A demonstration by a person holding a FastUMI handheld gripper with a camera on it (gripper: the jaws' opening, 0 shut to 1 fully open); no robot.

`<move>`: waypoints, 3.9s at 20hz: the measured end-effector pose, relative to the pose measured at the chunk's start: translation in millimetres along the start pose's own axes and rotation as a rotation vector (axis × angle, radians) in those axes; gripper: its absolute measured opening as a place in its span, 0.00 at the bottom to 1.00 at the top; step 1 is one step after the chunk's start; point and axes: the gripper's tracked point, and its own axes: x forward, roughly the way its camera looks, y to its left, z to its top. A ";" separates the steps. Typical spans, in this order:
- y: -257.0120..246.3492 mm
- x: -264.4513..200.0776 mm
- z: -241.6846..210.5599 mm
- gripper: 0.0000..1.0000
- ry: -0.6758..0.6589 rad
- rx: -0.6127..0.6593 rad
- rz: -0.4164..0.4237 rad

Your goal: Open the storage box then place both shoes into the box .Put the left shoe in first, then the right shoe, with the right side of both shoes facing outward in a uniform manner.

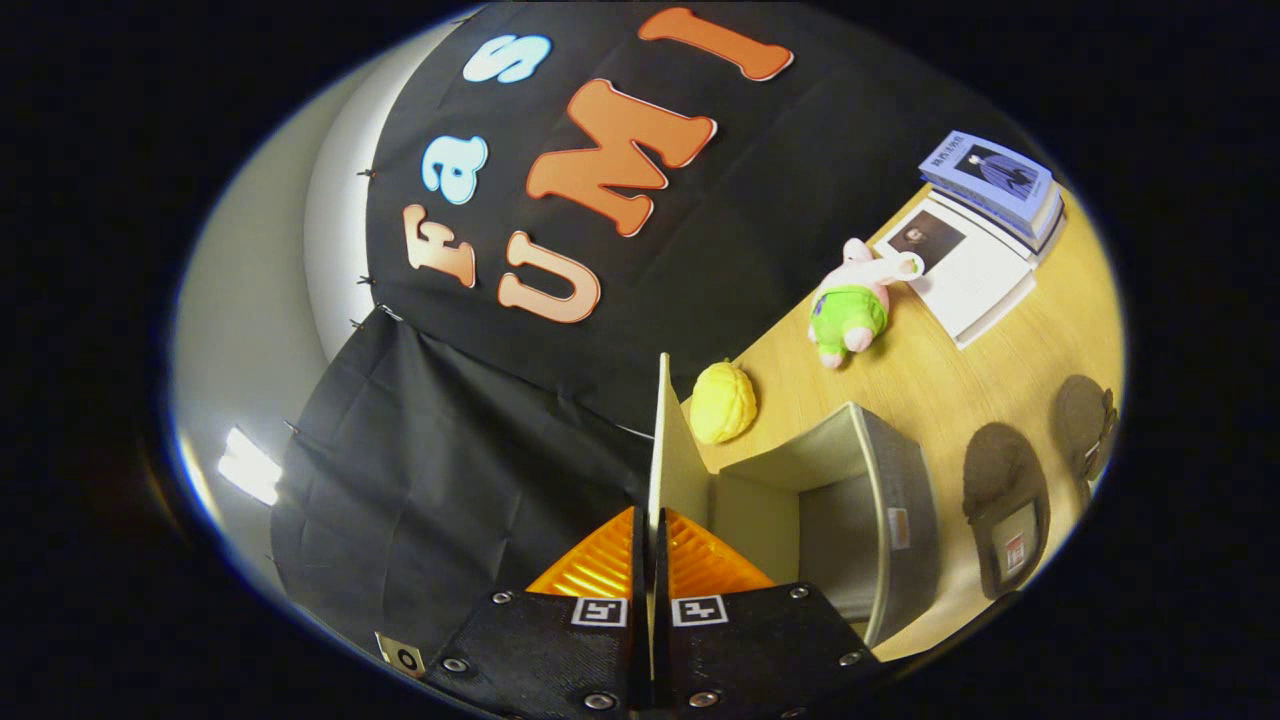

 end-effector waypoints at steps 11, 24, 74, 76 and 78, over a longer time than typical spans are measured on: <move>77.7 76.6 -61.9 0.03 0.051 -0.121 -0.036; 88.6 103.0 -85.6 0.98 0.036 -0.310 -0.091; -318.1 -78.2 -63.4 0.65 0.158 -0.492 -0.797; -323.3 -70.5 -66.2 0.65 0.166 -0.468 -0.797; -330.3 -67.6 -64.0 0.65 0.164 -0.465 -0.817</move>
